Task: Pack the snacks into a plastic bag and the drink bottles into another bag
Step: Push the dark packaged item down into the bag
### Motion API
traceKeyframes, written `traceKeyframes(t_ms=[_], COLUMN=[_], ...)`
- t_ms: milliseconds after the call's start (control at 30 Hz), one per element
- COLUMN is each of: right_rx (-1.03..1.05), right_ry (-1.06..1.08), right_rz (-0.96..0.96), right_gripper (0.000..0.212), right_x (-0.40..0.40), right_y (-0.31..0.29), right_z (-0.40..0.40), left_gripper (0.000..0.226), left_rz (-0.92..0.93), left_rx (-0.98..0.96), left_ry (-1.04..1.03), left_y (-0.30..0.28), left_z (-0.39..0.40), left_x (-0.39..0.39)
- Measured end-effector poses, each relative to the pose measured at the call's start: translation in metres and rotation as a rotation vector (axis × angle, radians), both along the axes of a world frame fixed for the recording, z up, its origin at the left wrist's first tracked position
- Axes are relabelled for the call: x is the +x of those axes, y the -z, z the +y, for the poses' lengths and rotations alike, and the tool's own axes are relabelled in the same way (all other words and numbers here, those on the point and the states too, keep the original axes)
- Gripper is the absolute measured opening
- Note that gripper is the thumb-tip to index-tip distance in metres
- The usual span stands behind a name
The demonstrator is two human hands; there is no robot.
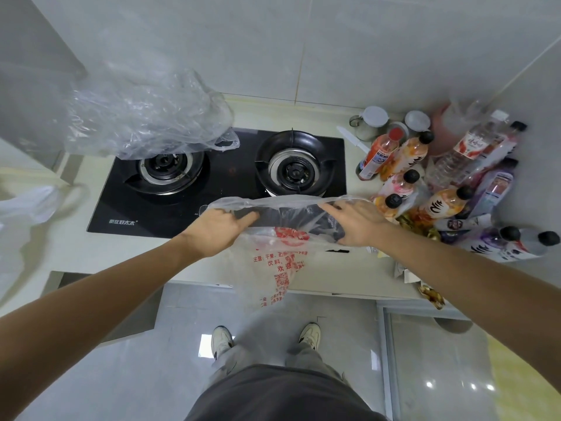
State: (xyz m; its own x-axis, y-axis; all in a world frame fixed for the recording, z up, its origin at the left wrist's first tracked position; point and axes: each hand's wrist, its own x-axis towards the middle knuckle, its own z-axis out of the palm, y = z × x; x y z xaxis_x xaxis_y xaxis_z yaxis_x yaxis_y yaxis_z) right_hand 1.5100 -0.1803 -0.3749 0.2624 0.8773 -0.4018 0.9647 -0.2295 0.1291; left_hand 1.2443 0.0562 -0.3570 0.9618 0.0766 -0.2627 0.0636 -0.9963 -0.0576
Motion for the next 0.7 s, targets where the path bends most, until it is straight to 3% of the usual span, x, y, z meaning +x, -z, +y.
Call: traceKeyframes(t_ms=[133,467,700], right_rx=[-0.044,-0.122,-0.106], right_ry=[0.028,0.146,0.237], right_rz=[0.018,0.152,0.227], right_gripper=[0.110,0.130,0.137], right_x=[-0.003,-0.015,-0.019], right_y=[0.004,0.007,0.019], right_z=[-0.001,0.000,-0.006], left_gripper=[0.062,0.133,0.140], left_rz=[-0.048,0.082,0.037], left_rx=[-0.046,0.041,0.112], left_ry=[-0.133,-0.320,-0.294], left_y=[-0.009,-0.002,-0.006], left_z=[-0.002,-0.009,-0.012], left_x=[0.006,0.013,0.022])
